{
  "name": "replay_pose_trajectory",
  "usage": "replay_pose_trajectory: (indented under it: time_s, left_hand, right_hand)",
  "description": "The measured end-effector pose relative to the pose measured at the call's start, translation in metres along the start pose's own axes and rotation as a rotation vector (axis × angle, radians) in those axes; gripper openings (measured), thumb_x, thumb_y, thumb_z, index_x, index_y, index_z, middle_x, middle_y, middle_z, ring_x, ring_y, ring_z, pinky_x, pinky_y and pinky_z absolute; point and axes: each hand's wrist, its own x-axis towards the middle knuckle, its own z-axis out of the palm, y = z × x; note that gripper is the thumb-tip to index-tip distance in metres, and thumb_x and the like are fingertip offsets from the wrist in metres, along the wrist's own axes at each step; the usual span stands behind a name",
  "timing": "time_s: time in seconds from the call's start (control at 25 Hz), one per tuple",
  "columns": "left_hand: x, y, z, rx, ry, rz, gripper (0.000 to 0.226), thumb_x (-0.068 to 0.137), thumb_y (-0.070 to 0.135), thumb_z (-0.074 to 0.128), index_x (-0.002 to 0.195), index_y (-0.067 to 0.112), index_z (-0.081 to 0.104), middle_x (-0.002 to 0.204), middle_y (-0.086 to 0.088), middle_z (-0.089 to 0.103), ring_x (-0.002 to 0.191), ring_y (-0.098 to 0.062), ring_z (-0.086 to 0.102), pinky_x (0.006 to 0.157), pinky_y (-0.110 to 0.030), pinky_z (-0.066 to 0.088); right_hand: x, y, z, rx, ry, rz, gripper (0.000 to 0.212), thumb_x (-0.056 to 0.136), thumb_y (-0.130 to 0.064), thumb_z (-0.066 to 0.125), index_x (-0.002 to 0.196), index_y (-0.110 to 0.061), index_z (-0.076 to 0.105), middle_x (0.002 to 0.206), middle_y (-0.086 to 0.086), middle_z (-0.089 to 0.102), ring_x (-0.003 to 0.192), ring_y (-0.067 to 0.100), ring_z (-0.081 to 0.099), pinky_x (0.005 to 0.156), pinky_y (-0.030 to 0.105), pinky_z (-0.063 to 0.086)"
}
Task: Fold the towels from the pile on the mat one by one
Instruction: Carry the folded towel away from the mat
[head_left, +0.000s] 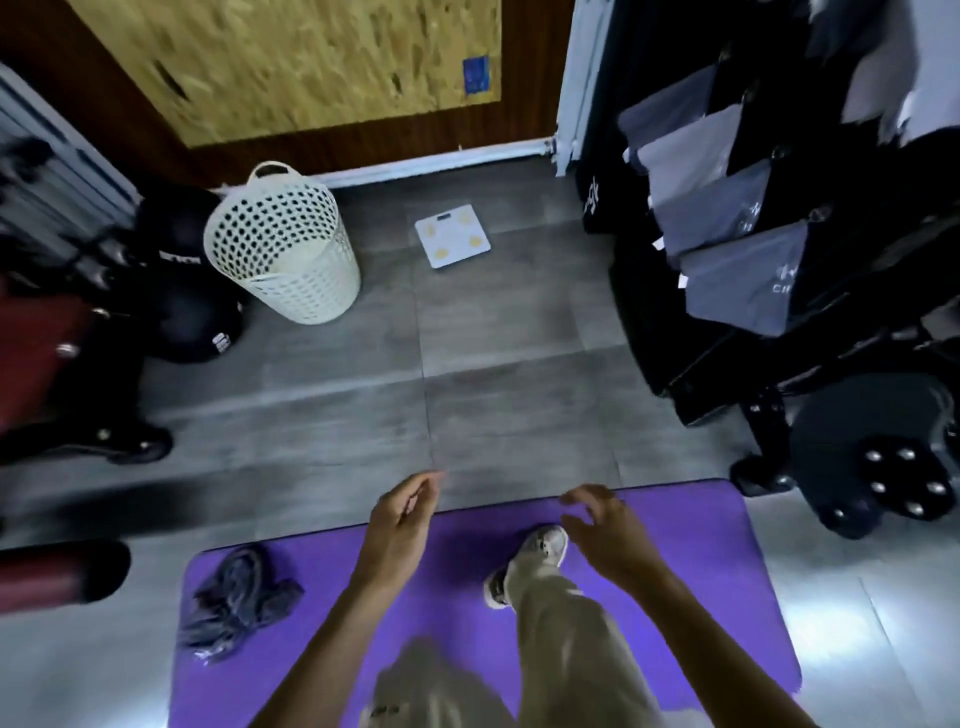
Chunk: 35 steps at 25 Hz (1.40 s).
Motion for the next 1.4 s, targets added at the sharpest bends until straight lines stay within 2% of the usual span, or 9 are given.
replay_pose_trajectory:
  time_s: [0.12, 0.24, 0.36, 0.48, 0.6, 0.8, 1.08, 1.24, 1.4]
  left_hand:
    - [-0.084, -0.070, -0.029, 0.024, -0.010, 0.028, 0.022, 0.082, 0.055, 0.052, 0.093, 0.045, 0.068, 0.101, 0.027, 0.070, 0.100, 0.003, 0.064, 0.090, -0.016, 0.047]
    - [-0.186, -0.146, -0.060, 0.028, 0.008, 0.002, 0.035, 0.077, 0.061, 0.048, 0.098, 0.040, 0.066, 0.096, 0.030, 0.069, 0.099, 0.002, 0.065, 0.090, -0.018, 0.048]
    - [-0.284, -0.194, -0.085, 0.000, 0.070, -0.053, 0.030, 0.082, 0.049, 0.054, 0.103, 0.032, 0.066, 0.096, 0.026, 0.070, 0.099, -0.002, 0.066, 0.086, -0.013, 0.048]
    - [-0.369, -0.223, -0.098, -0.045, 0.096, -0.144, 0.025, 0.086, 0.038, 0.056, 0.106, 0.027, 0.067, 0.100, 0.010, 0.070, 0.095, 0.000, 0.065, 0.085, -0.018, 0.049]
    - [-0.435, -0.251, -0.100, -0.084, 0.170, -0.173, 0.019, 0.094, 0.015, 0.062, 0.112, 0.017, 0.067, 0.095, 0.009, 0.069, 0.085, 0.008, 0.063, 0.080, -0.008, 0.046]
    - [-0.526, -0.298, -0.099, 0.057, 0.292, -0.245, 0.050, 0.089, 0.006, 0.066, 0.136, 0.014, 0.050, 0.103, -0.006, 0.060, 0.094, -0.022, 0.063, 0.089, -0.028, 0.047]
    - [-0.634, -0.328, -0.137, 0.123, 0.319, -0.247, 0.052, 0.090, 0.006, 0.063, 0.139, 0.014, 0.047, 0.113, -0.009, 0.061, 0.105, -0.023, 0.062, 0.098, -0.029, 0.046]
    - [-0.661, -0.345, -0.198, 0.083, 0.304, -0.230, 0.055, 0.089, 0.005, 0.065, 0.140, 0.016, 0.047, 0.113, -0.004, 0.058, 0.109, -0.022, 0.060, 0.096, -0.026, 0.044]
    - [-0.668, -0.380, -0.288, 0.065, 0.294, -0.192, 0.055, 0.090, 0.010, 0.065, 0.141, 0.020, 0.046, 0.119, -0.001, 0.056, 0.107, -0.011, 0.054, 0.096, -0.021, 0.040]
  right_hand:
    - [-0.107, -0.012, 0.069, 0.105, 0.067, -0.011, 0.018, 0.086, -0.012, 0.067, 0.099, -0.024, 0.067, 0.103, -0.001, 0.065, 0.092, 0.018, 0.063, 0.078, 0.017, 0.041]
    - [-0.218, -0.022, 0.144, 0.204, 0.052, -0.031, 0.019, 0.086, -0.010, 0.067, 0.099, -0.024, 0.068, 0.099, -0.004, 0.066, 0.091, 0.016, 0.062, 0.081, 0.009, 0.042]
    - [-0.313, -0.031, 0.190, 0.126, -0.033, -0.028, 0.019, 0.088, -0.024, 0.066, 0.106, -0.029, 0.068, 0.102, -0.014, 0.064, 0.097, 0.015, 0.062, 0.089, 0.023, 0.045]
    - [-0.397, -0.024, 0.234, 0.058, -0.097, -0.006, 0.023, 0.090, -0.020, 0.065, 0.113, -0.023, 0.068, 0.107, -0.012, 0.060, 0.092, 0.010, 0.059, 0.080, 0.013, 0.039]
    - [-0.464, -0.001, 0.274, 0.033, -0.161, -0.030, 0.025, 0.090, -0.017, 0.063, 0.114, -0.022, 0.067, 0.109, -0.012, 0.060, 0.093, 0.005, 0.057, 0.074, 0.003, 0.035]
    - [-0.533, 0.044, 0.326, 0.067, -0.212, -0.040, 0.041, 0.093, -0.021, 0.061, 0.133, -0.020, 0.053, 0.129, -0.005, 0.060, 0.116, 0.019, 0.059, 0.091, 0.021, 0.042]
    - [-0.631, 0.057, 0.392, 0.128, -0.219, 0.058, 0.043, 0.093, -0.019, 0.061, 0.134, -0.023, 0.052, 0.137, -0.006, 0.056, 0.111, 0.015, 0.058, 0.094, 0.023, 0.043]
    - [-0.669, 0.006, 0.440, 0.133, -0.215, 0.051, 0.038, 0.093, -0.020, 0.060, 0.130, -0.026, 0.055, 0.131, -0.010, 0.056, 0.098, 0.010, 0.057, 0.093, 0.021, 0.043]
    - [-0.679, -0.060, 0.506, 0.090, -0.277, -0.024, 0.033, 0.092, -0.021, 0.061, 0.117, -0.041, 0.051, 0.124, -0.013, 0.055, 0.110, 0.010, 0.056, 0.093, 0.018, 0.041]
